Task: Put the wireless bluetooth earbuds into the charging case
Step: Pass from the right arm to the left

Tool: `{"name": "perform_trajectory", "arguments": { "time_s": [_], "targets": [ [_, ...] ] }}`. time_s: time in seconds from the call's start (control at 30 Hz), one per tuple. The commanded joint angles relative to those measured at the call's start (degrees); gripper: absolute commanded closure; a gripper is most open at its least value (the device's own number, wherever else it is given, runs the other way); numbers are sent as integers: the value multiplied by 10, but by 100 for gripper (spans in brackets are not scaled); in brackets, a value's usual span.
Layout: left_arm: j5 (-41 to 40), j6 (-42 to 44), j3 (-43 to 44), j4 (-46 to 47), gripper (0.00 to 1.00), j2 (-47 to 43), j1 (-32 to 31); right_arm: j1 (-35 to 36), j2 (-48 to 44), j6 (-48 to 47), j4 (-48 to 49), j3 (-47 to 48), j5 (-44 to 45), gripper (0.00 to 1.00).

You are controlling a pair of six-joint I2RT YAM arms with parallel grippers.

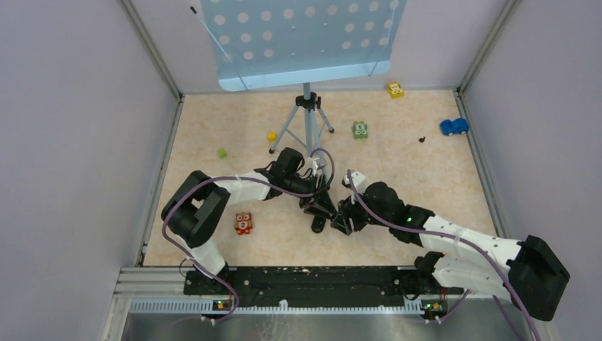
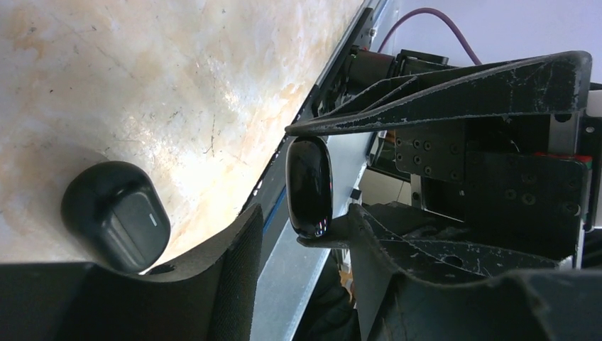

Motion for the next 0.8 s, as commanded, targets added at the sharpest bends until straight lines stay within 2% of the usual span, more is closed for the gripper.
{"name": "perform_trajectory", "arguments": {
  "time_s": [0.0,0.4,0.63,0.7,0.77],
  "targets": [
    [-4,-15,-19,40,49,-28,-14,14,2,-3,34,32,-3,70],
    [-25,-41,-64,83,54,-58,-33,41,6,-6,34,32,11,70],
    [-24,-61,-90,136,77,-70,-33,45,7,-7,34,26,2,69],
    [-26,-67,-99,151,84,-76,-34,44,7,-5,34,23,0,66],
    [-28,-68,-103,156,94,-82,-33,45,4,1,33,18,5,58]
  ]
}}
